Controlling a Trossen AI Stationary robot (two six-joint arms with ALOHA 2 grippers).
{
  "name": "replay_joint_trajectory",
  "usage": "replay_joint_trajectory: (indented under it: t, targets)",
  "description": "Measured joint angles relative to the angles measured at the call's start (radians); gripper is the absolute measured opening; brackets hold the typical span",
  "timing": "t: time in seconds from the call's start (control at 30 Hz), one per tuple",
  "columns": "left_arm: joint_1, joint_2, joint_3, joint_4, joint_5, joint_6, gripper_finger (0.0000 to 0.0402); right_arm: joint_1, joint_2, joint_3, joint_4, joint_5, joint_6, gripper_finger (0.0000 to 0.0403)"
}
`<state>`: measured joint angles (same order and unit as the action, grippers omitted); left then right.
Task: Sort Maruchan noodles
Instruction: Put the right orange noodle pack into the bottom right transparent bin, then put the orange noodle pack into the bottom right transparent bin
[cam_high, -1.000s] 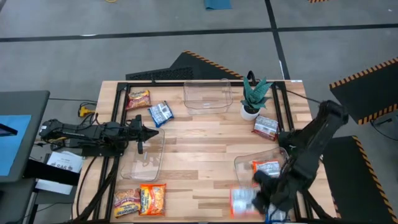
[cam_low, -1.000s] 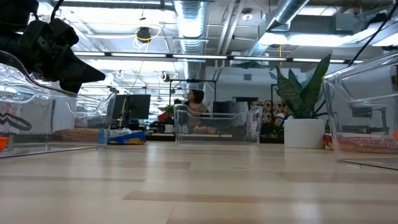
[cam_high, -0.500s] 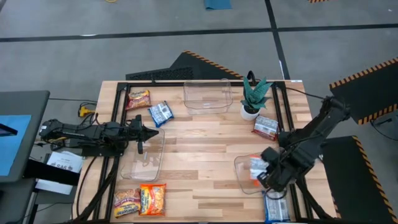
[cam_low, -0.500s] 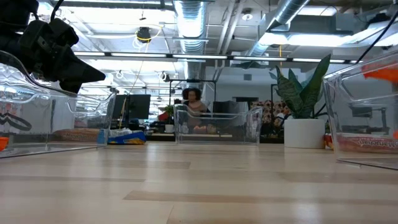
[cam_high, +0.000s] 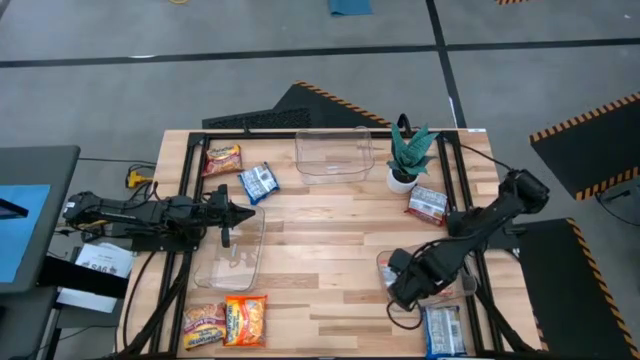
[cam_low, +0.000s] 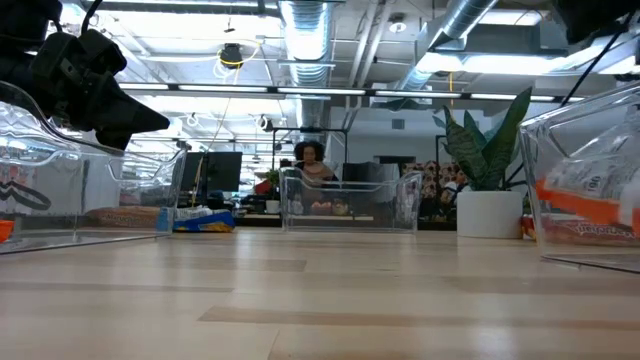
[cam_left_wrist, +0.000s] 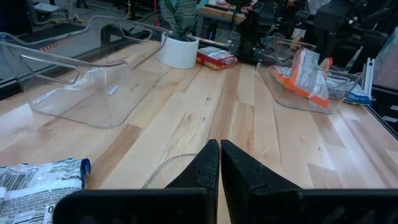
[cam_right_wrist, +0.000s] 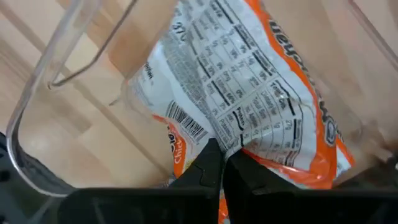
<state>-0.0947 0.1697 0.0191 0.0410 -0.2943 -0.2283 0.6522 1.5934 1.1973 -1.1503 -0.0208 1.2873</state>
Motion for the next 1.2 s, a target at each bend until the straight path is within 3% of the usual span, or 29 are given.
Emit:
replay_joint_trajectory:
  t: [0.23,0.57,0.67,0.77,0.93,1.03,1.2]
  targets:
    - [0.0,0.0,0.0,0.0,0.0,0.0,0.0,-0.02,-0.007,0.0,0.016,-0.008,-0.029,0.0101]
    - [0.0,0.0,0.0,0.0,0.0,0.0,0.0,0.006,-0.201,0.0,0.018,0.002,0.077,0.0241]
    - [0.0,0.0,0.0,0.0,0.0,0.0,0.0,0.04,-0.253,0.0,0.121,0.103,0.132,0.0264]
    - [0.0,0.0,0.0,0.0,0.0,0.0,0.0,0.062,-0.271,0.001,0.305,0.275,0.15,0.0269]
    - [0.0,0.0,0.0,0.0,0.0,0.0,0.0,0.033,-0.234,0.002,0.643,0.559,0.035,0.027]
    - [0.0,0.0,0.0,0.003,0.001,-0.011,0.0,-0.014,-0.203,0.002,0.817,0.616,-0.068,0.027]
    - [-0.001,0.0,0.0,0.084,0.042,-0.29,0.0,-0.085,-0.199,0.001,0.906,0.611,-0.134,0.027]
